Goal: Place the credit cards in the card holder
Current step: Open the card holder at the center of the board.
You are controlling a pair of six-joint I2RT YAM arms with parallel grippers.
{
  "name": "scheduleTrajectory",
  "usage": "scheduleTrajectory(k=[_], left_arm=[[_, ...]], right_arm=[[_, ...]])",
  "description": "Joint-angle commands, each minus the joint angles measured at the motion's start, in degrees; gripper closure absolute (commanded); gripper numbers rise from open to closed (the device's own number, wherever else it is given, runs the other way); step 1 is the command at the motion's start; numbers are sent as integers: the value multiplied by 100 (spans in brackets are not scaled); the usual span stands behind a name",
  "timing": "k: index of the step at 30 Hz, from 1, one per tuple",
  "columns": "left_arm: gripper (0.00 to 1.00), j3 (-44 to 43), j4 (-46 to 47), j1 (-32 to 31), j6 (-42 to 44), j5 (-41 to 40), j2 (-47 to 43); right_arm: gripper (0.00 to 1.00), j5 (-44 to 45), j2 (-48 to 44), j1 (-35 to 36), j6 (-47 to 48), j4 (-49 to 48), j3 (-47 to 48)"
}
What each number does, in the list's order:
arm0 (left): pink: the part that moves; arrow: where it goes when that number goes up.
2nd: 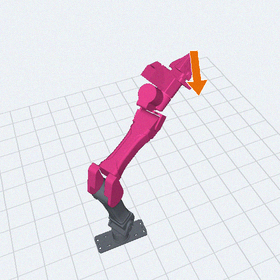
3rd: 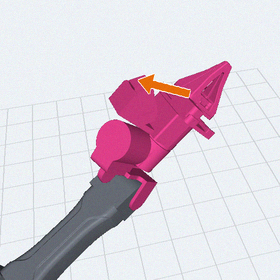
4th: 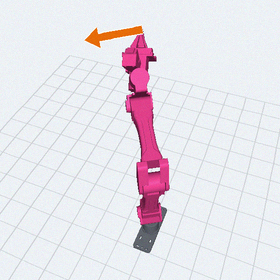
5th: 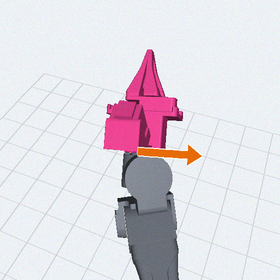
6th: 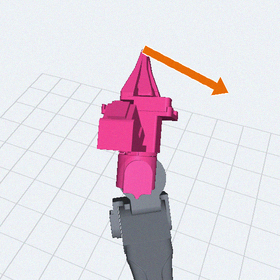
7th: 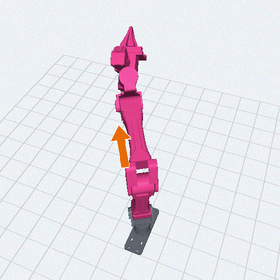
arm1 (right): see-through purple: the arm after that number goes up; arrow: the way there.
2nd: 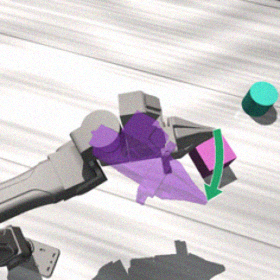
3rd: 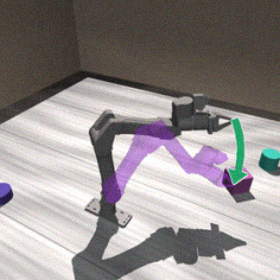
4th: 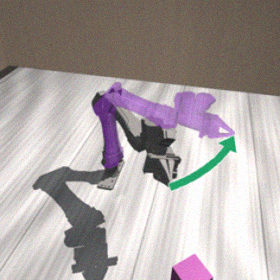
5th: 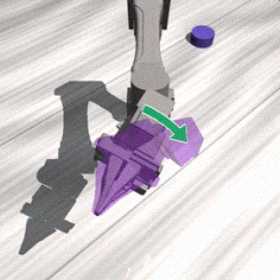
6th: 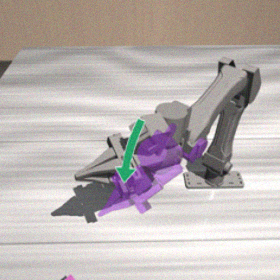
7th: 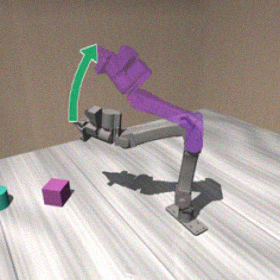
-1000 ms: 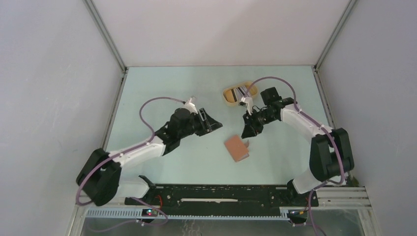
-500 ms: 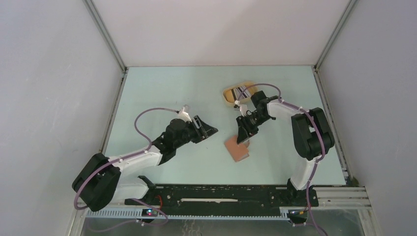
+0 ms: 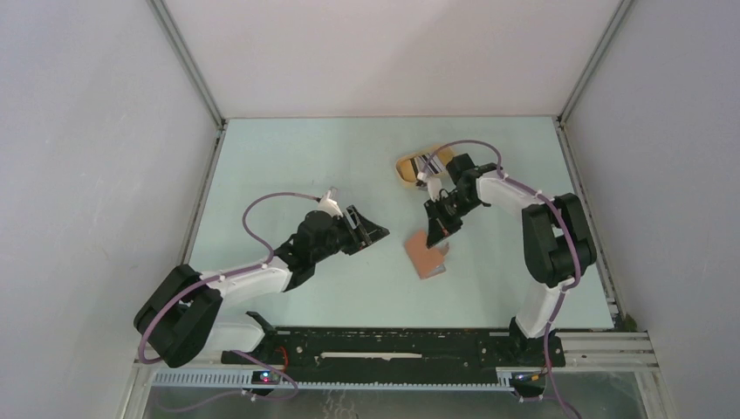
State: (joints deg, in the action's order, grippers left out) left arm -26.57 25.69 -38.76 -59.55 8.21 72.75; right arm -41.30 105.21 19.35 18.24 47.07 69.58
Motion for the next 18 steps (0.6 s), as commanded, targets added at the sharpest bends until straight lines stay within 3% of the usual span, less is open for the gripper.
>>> scheduleTrajectory(k=[1, 5, 9, 16, 18], left_arm=[[36, -35, 196, -15, 13, 67, -13], [36, -74, 197, -16, 16, 105, 65], [36, -69, 191, -11, 7, 129, 115], [35, 40, 195, -10, -40, 129, 82], [36, 37, 194, -11, -60, 137, 97]], right_arm=[[100, 972, -593, -130, 188, -41, 527], [99, 1237, -671, 131, 110, -85, 592], [89, 941, -370, 541, -103, -195, 427], [50, -612, 302, 906, -346, -186, 452], [44, -996, 400, 973, -292, -83, 463]])
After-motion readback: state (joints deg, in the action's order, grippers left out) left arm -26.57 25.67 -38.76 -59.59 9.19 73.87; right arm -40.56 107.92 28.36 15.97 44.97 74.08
